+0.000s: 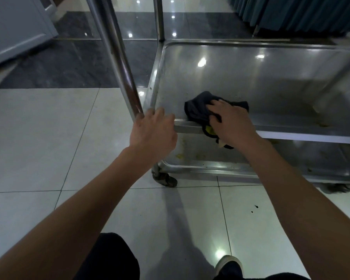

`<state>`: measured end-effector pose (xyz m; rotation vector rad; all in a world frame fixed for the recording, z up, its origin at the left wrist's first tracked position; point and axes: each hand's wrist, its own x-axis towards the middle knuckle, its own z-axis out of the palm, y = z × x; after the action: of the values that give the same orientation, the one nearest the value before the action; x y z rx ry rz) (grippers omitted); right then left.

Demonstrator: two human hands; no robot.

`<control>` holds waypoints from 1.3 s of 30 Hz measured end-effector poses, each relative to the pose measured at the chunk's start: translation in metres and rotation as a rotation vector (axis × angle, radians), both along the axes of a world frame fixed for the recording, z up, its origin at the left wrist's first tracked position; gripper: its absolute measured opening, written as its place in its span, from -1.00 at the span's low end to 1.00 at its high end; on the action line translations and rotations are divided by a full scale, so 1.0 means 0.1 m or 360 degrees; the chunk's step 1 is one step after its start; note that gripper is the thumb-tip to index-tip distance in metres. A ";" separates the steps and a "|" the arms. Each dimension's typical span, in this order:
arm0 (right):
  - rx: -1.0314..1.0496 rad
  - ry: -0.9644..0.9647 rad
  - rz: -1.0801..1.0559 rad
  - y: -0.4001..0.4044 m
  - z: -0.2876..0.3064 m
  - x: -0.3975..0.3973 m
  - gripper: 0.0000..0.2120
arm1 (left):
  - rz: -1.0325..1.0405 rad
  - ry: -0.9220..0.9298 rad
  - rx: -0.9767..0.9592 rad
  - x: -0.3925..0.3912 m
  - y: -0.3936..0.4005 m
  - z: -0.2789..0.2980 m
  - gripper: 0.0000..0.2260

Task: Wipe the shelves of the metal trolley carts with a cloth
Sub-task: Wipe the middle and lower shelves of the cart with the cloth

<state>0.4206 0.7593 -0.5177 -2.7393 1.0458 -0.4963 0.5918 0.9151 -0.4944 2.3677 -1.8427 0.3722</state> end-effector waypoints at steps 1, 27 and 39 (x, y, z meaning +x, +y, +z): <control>-0.0007 0.0008 -0.0013 -0.01 0.00 -0.06 -0.74 | 0.0008 -0.0011 -0.0015 -0.02 -0.01 0.00 -0.78; 0.0005 -0.0138 -0.0020 0.28 -0.07 0.29 -0.68 | -0.0090 0.0012 -0.0088 -0.13 -0.25 -0.05 -0.77; 0.0117 -0.0182 -0.0373 -0.09 -0.06 -0.58 -0.65 | -0.0300 0.0099 -0.0037 -0.64 -0.72 -0.10 -0.80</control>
<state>0.3628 0.7500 -0.5241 -2.5058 1.3336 -0.6264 0.5279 0.8431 -0.5040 2.1418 -1.9991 0.2943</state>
